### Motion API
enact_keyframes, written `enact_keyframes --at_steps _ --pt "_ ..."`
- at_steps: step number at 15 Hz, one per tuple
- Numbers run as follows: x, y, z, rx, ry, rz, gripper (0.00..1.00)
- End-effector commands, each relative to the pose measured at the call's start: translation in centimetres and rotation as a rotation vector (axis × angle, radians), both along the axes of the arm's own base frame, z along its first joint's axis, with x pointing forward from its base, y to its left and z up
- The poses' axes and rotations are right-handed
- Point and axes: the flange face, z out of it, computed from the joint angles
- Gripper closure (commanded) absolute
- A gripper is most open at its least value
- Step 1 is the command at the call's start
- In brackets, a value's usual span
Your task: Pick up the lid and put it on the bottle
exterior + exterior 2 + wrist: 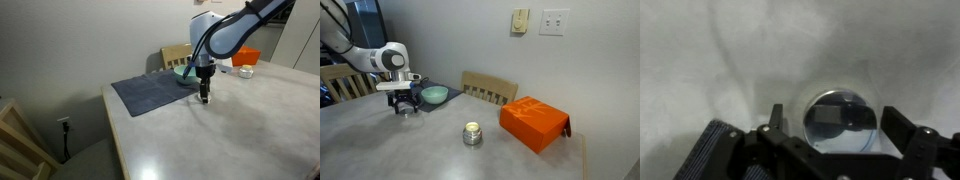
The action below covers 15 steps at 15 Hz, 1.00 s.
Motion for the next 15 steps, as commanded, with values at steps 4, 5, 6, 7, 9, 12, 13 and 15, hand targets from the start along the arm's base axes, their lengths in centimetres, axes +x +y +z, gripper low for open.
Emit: enact_keyframes --at_steps 4,5,6,7,9,12,13,15 --pt "0.6 0.7 -1.6 -0.022 0.057 0.020 0.00" --pt "0.6 0.9 -1.6 -0.022 0.058 0.024 0.00" --pt "0.6 1.3 -1.5 -0.018 0.057 0.027 0.00" --pt "0.6 1.4 -1.5 -0.017 0.056 0.031 0.00" --pt "0.5 2.0 -1.4 -0.009 0.048 0.044 0.00" --pt "0.5 2.6 -1.4 -0.002 0.044 0.057 0.00" --pt "0.5 2.6 -1.4 -0.001 0.042 0.057 0.00" --pt "0.5 2.5 -1.4 -0.002 0.038 0.052 0.26"
